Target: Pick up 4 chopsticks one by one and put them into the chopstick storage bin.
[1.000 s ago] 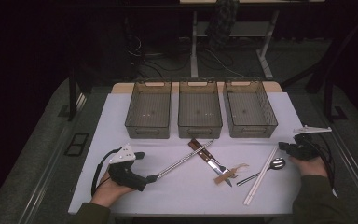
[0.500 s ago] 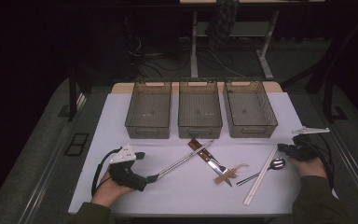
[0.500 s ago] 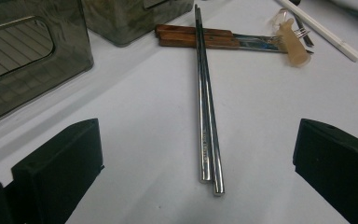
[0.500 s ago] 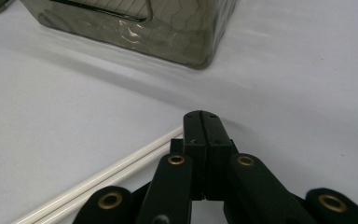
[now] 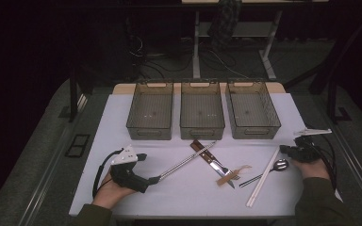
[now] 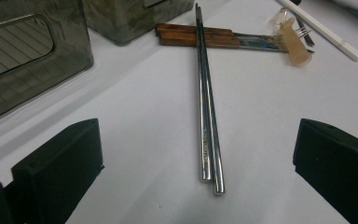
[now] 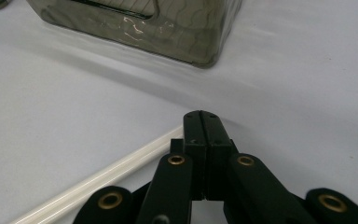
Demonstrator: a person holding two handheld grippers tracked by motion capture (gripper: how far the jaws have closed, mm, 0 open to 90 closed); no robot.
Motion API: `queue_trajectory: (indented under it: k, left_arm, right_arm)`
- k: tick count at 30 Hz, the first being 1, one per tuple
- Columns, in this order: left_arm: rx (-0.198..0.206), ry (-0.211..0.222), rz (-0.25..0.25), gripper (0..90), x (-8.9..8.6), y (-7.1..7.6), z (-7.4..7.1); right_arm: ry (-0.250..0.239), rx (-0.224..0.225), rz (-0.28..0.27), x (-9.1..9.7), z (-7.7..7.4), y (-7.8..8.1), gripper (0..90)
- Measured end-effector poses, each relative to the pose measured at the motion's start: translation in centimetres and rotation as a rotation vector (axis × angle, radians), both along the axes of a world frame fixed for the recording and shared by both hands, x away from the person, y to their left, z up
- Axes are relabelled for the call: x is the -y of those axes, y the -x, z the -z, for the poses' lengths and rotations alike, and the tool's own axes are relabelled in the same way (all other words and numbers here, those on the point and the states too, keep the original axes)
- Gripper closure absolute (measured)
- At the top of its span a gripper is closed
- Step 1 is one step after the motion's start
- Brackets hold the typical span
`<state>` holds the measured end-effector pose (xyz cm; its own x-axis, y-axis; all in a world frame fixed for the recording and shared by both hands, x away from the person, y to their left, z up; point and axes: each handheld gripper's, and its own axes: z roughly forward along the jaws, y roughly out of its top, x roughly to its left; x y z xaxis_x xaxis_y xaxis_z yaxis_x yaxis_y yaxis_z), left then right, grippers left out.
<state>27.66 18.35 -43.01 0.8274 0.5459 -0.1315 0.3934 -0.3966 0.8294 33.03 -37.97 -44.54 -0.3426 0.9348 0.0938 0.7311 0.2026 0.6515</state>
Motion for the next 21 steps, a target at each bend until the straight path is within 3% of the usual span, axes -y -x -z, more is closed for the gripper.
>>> queue_trajectory:
  k: [21]
  left_arm:
    - [-0.004,-0.006,0.001,0.0,0.02,-0.02,0.04]
  right_arm:
    - [0.013,-0.006,-0.024,-0.71,0.07,-0.15,89.2]
